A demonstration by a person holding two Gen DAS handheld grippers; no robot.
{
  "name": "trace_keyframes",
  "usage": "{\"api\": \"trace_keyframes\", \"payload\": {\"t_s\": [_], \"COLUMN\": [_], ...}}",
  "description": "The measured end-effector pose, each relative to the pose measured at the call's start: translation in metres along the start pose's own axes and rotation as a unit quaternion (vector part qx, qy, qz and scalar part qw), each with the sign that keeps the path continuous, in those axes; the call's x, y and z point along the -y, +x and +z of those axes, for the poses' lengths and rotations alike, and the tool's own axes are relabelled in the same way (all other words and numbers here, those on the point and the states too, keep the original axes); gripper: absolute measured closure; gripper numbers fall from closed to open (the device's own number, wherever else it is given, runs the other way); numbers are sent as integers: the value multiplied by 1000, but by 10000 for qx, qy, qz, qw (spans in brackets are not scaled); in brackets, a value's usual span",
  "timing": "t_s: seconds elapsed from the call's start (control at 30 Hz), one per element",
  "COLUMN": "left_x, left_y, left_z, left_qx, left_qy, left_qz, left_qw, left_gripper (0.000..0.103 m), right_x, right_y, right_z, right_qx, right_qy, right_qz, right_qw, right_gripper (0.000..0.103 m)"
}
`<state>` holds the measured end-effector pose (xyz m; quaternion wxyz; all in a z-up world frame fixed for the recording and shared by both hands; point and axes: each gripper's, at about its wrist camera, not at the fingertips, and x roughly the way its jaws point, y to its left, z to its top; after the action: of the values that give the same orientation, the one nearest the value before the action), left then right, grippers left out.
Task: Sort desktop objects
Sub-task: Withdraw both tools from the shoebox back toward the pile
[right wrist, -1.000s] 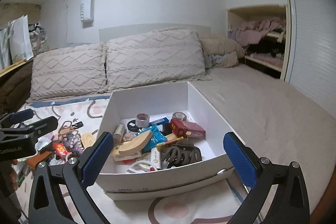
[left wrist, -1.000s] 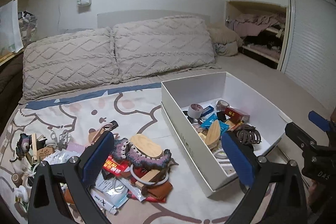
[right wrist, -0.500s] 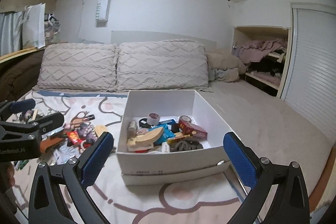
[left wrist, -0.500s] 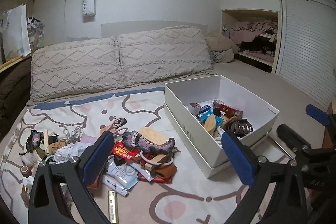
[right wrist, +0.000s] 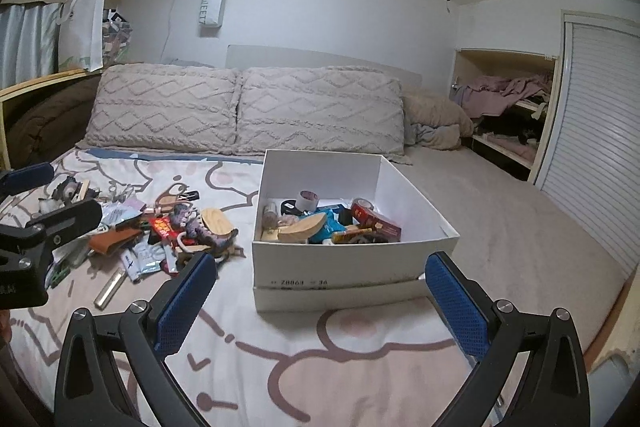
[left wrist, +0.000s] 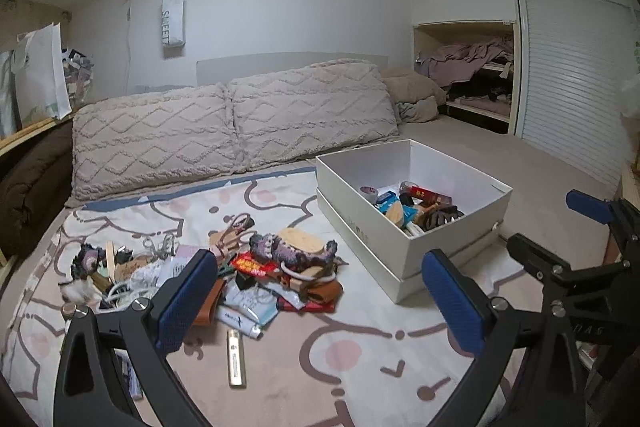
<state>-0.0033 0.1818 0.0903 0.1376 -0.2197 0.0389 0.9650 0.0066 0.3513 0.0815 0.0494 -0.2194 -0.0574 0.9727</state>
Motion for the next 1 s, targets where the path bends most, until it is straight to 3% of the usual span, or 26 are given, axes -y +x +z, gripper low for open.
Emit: {"api": "trace_keyframes", "payload": {"t_s": [0.5,1.0], "left_x": [-10,2], "left_y": [-26,-42], "left_z": [-21,-24], "left_qx": [-148,-115], "left_qy": [-411,-258], "left_qz": [-93,-111], "left_qw": [9990,9995], "left_gripper": [0,0], "right_x": [-7,-7], "right_y": [-39,-52], "right_z": [-3,-9], "right_qx": [183,149], "right_qy": [-168,-212], "right_qz": [-117,-121], "right_qw": [9996,9996], "right_gripper": [0,0]}}
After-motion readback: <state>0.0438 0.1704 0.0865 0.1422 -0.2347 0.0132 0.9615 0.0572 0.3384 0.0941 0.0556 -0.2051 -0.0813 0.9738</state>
